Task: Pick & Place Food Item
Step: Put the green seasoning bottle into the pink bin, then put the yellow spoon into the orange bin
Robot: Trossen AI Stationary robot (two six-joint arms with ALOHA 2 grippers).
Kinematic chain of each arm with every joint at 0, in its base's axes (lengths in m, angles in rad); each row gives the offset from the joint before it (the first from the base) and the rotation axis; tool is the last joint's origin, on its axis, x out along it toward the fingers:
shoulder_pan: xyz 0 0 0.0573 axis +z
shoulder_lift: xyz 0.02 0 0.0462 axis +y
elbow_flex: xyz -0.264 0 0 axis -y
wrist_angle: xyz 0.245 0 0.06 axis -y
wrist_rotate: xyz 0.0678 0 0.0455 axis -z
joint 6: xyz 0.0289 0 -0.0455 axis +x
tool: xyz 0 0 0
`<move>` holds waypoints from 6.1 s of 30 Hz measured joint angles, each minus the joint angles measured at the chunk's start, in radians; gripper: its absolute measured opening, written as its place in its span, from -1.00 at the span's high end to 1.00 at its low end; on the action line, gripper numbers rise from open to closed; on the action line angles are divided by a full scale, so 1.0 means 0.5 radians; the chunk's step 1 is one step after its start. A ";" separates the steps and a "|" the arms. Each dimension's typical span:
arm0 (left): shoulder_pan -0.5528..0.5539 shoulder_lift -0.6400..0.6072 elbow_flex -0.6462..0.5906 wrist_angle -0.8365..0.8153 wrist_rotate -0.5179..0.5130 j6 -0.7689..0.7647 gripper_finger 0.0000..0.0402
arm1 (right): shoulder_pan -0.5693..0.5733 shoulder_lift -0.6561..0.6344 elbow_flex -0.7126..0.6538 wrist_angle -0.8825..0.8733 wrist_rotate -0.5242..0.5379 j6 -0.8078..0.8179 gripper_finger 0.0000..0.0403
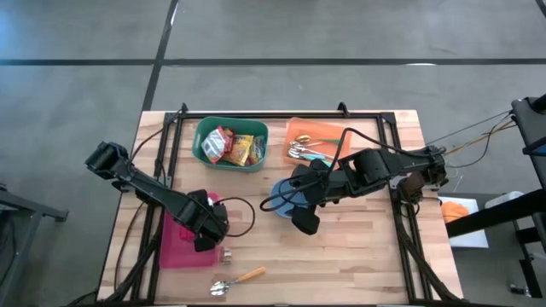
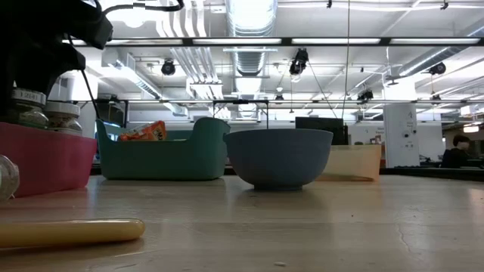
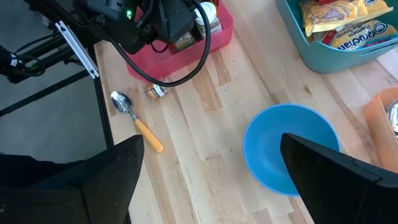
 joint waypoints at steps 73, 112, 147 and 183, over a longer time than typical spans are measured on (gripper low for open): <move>-0.449 0.906 1.136 0.279 0.102 -0.267 -0.34 | 0.373 -0.052 -0.040 -0.324 0.283 0.080 -0.85; -0.491 1.176 1.052 0.600 0.070 -0.368 0.30 | 0.626 -0.057 -0.304 -0.108 0.574 0.772 -0.85; -0.455 1.173 0.893 0.715 -0.044 -0.229 -0.48 | 0.833 -0.057 -0.331 -0.023 0.938 0.855 -0.85; -0.378 1.040 0.874 0.825 0.146 -0.214 0.91 | 0.856 -0.056 -0.449 0.012 0.890 0.807 -0.85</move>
